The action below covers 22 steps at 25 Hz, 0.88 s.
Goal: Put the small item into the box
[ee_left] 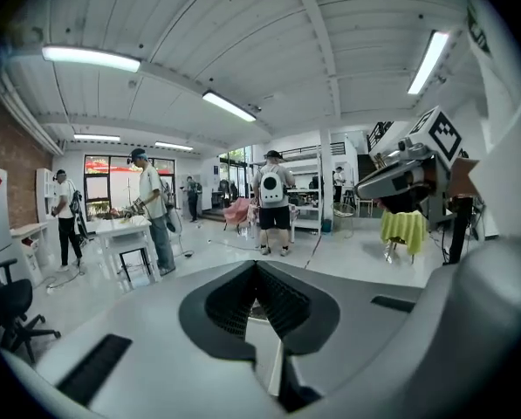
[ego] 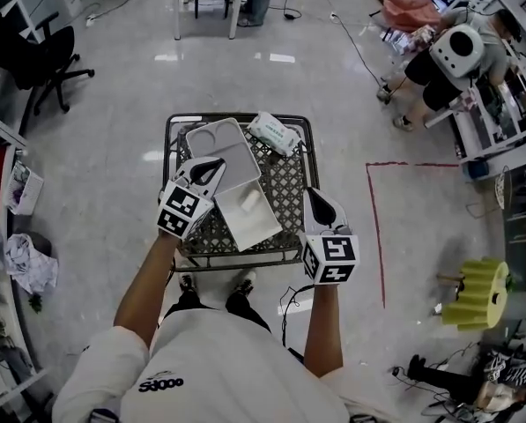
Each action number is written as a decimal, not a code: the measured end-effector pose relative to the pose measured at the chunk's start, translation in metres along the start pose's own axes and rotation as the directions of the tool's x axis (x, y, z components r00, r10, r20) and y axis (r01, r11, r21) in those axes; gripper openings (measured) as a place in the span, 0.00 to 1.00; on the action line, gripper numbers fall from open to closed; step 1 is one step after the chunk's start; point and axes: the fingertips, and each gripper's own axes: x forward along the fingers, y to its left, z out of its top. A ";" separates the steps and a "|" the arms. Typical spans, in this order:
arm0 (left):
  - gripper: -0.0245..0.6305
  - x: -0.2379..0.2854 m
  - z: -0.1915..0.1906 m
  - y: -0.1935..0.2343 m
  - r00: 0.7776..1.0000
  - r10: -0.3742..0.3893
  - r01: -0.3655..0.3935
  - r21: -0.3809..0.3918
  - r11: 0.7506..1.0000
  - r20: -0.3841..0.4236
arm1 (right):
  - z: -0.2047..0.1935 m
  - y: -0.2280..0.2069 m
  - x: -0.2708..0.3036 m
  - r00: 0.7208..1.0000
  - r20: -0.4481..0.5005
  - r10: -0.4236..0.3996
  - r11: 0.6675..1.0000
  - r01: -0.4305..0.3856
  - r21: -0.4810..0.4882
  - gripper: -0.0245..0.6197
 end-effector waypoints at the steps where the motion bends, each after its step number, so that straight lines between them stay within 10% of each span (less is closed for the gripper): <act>1: 0.05 -0.004 0.007 0.002 1.000 0.002 -0.002 0.006 1.000 0.014 | 0.006 0.002 0.001 1.000 0.009 0.006 1.000 -0.006 -0.008 0.05; 22: 0.05 -0.062 0.135 0.019 0.973 0.019 -0.049 0.129 0.990 0.230 | 0.106 0.032 -0.007 0.978 0.182 0.100 0.986 -0.073 -0.149 0.05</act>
